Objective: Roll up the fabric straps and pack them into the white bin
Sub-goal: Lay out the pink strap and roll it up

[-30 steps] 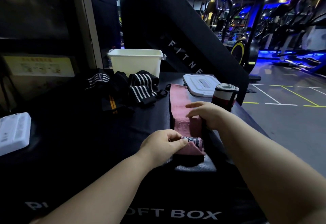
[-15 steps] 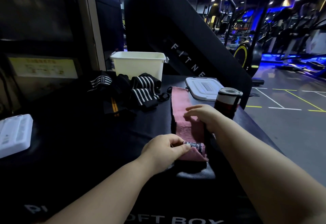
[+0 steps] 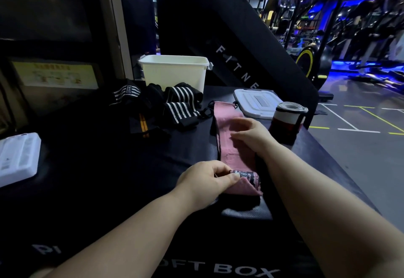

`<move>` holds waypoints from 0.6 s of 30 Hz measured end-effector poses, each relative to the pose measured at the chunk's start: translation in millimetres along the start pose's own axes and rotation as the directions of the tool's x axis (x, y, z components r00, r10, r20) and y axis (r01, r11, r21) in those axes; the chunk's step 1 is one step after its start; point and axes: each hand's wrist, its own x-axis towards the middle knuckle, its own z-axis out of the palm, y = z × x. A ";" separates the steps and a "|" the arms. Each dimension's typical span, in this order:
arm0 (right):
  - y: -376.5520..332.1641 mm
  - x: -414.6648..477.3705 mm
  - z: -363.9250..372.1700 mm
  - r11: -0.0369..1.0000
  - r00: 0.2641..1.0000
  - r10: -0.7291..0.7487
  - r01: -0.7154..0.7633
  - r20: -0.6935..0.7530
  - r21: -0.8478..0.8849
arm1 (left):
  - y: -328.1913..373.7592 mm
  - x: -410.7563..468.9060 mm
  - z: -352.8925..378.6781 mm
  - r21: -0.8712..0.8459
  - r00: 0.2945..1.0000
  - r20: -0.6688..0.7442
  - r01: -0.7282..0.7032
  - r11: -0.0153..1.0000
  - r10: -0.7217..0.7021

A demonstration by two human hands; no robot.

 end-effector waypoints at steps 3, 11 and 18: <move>0.6 -1.0 4.1 0.985 0.993 -0.121 0.120 -0.003 -0.124 | -0.6 -1.2 0.5 -0.003 1.000 0.005 -0.001 1.000 0.001; 5.0 10.4 13.8 0.759 0.991 -0.136 0.110 0.009 -0.641 | -4.2 1.9 1.9 -0.036 1.000 0.015 -0.001 0.999 0.002; 4.4 6.0 8.2 0.670 0.998 -0.036 -0.016 -0.054 -0.742 | -2.1 4.7 3.1 -0.061 0.999 0.019 0.050 0.997 -0.049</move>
